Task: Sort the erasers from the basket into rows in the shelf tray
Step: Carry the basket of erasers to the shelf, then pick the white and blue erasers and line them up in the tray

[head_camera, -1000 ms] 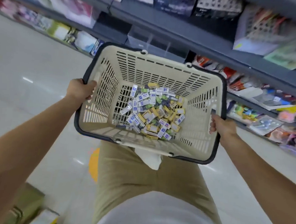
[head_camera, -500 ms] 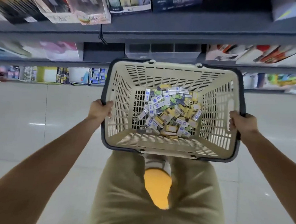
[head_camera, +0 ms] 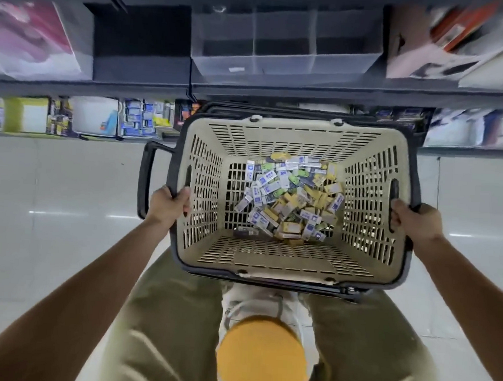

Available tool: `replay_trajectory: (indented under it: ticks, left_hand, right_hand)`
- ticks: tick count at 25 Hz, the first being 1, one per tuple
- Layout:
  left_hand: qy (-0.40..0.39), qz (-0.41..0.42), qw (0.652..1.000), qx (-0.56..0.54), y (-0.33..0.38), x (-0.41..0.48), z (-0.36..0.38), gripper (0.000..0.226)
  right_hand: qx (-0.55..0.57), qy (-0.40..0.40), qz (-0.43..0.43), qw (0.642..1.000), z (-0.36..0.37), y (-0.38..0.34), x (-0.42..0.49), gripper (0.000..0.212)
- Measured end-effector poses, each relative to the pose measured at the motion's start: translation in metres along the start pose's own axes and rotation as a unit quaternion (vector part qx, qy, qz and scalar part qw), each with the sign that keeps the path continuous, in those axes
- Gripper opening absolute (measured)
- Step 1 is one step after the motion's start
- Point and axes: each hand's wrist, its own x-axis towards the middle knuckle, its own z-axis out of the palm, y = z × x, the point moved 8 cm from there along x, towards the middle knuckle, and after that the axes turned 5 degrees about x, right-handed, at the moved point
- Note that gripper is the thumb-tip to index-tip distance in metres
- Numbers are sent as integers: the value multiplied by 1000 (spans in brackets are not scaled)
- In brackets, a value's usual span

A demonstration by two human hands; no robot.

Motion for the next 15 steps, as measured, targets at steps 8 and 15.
replay_trajectory:
  ticks: [8,15]
  left_hand:
    - [222,275,921,165,85,-47,-14,48]
    - [-62,216,949,222,69,45,158,47]
  right_hand:
    - [-244,116,-358,894,-5,-68,-44,33]
    - [-306,-117,-471,819,172,-58,-29,27]
